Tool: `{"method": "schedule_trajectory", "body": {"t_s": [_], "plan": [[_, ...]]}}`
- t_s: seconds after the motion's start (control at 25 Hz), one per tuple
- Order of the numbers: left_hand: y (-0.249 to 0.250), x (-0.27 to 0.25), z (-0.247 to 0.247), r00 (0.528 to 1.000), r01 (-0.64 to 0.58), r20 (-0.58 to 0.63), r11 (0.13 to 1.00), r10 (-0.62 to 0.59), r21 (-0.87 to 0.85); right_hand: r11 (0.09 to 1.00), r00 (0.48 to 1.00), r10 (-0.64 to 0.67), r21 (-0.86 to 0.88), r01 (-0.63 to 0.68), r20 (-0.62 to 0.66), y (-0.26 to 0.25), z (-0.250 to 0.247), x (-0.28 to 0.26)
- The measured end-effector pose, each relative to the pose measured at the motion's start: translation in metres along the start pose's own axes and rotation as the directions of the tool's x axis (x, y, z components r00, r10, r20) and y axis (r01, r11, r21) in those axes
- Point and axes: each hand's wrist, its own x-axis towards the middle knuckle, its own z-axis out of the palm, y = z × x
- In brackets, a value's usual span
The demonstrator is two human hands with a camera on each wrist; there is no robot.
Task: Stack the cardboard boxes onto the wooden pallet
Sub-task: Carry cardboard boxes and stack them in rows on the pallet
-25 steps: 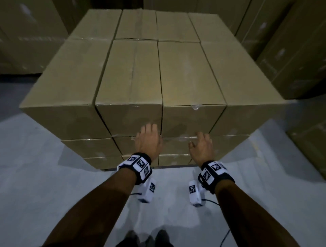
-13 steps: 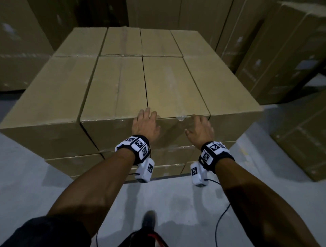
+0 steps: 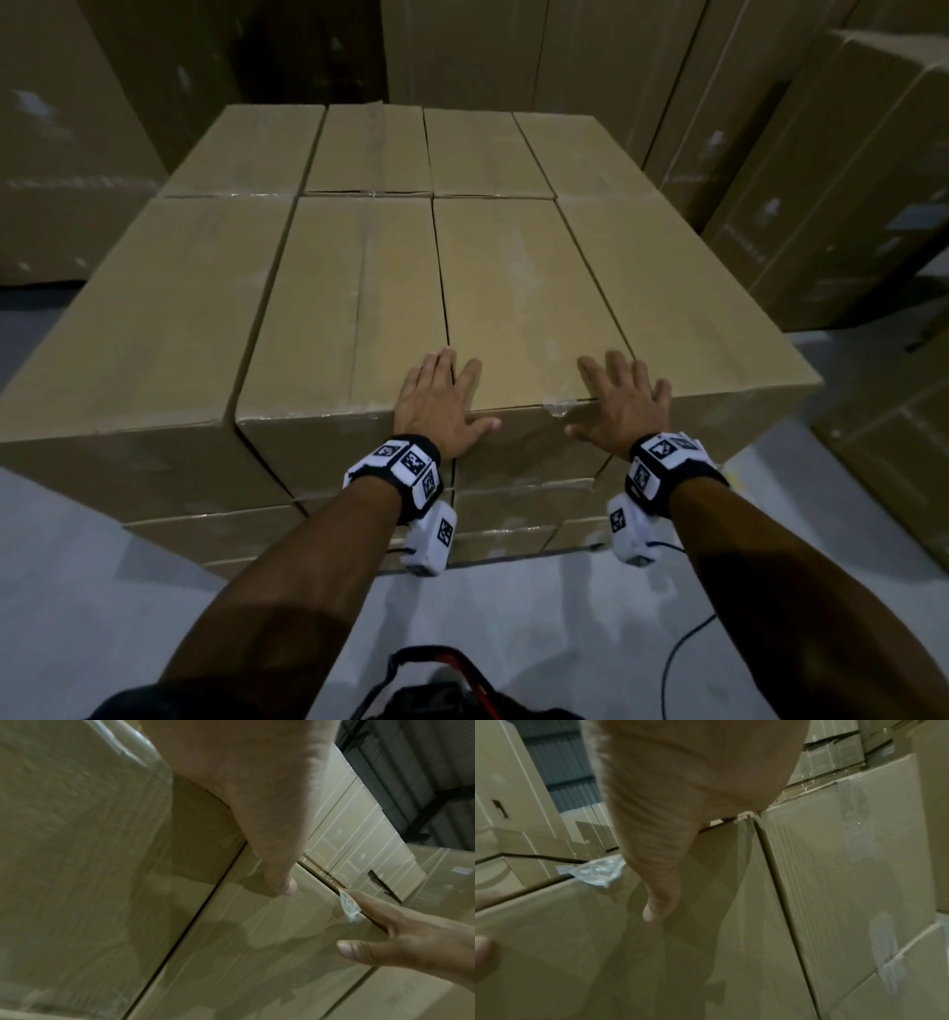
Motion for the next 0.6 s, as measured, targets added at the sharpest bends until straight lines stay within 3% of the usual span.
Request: {"method": "schedule_trajectory", "body": {"t_s": [0.6], "plan": [[0.0018,0.0024,0.0030,1.000,-0.002,0.004,0.999,0.002,0.040,0.998,0.999,-0.039,-0.052,0.038,-0.023,0.0014,0.0082,-0.0004]]}}
